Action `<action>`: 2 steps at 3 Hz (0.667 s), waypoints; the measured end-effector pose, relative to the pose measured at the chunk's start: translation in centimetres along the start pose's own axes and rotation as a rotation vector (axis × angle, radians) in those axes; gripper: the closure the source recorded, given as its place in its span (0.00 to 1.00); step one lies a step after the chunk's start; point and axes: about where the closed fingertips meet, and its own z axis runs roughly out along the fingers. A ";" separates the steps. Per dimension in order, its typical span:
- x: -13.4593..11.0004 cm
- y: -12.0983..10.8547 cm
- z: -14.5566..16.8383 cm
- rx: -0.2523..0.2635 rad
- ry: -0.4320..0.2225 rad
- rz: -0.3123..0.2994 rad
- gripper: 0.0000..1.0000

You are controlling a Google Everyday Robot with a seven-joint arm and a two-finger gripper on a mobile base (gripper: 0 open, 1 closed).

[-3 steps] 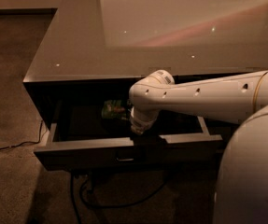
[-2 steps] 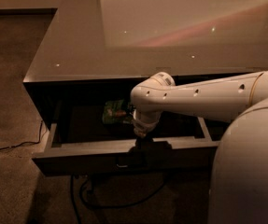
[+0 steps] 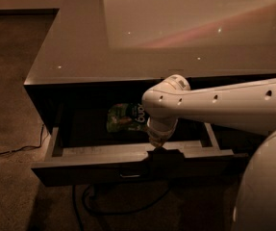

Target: Open top drawer

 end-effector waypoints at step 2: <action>1.0 1.3 0.6 0.016 0.002 -0.024 1.00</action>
Offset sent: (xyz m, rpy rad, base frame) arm -0.0452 -0.0021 -0.0102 -0.0320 -0.0452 0.0553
